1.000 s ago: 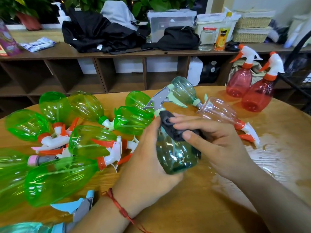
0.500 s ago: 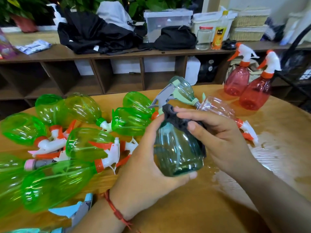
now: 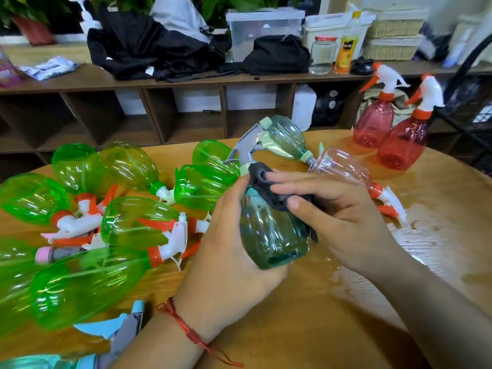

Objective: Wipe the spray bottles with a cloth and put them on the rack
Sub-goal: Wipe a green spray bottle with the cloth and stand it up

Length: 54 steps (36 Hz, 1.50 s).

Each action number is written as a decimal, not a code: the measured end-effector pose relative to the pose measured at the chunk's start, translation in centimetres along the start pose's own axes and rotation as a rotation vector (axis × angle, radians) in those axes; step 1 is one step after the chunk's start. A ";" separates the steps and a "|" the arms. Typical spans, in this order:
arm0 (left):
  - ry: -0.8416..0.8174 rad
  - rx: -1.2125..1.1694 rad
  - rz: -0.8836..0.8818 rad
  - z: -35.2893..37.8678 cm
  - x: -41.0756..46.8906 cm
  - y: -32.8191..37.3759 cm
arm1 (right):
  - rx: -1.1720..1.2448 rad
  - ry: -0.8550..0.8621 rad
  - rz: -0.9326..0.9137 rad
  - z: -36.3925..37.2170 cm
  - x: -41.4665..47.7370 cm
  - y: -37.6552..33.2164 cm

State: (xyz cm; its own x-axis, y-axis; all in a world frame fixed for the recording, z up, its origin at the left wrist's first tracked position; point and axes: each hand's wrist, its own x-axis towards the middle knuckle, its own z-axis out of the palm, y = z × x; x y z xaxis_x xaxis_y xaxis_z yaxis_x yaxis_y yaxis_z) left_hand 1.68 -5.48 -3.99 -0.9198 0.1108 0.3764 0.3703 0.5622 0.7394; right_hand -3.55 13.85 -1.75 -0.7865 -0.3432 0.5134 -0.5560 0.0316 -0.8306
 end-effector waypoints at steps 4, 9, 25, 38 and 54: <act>0.014 -0.153 -0.043 0.0 0.4 -1.2 | -0.046 -0.114 -0.048 -0.1 -0.4 -0.1; 0.044 -0.314 -0.098 -0.5 0.6 -1.7 | -0.087 -0.221 -0.096 -0.2 -0.7 -0.3; -0.117 -0.166 0.001 -0.5 0.1 -0.6 | 0.085 0.009 0.052 -0.7 0.3 0.3; 0.103 -0.197 -0.142 -1.4 0.9 -1.2 | -0.196 -0.169 -0.172 0.4 -0.6 0.1; -0.002 -0.135 -0.026 -1.5 0.2 -0.4 | 0.074 0.008 -0.059 0.1 -0.1 0.5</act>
State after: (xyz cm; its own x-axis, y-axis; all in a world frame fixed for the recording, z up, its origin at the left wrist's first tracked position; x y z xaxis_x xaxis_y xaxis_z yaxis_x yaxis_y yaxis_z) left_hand 1.51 -6.88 -3.33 -0.9295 0.0998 0.3552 0.3606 0.4491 0.8175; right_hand -3.74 13.76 -2.25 -0.7555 -0.3346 0.5633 -0.5803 -0.0575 -0.8124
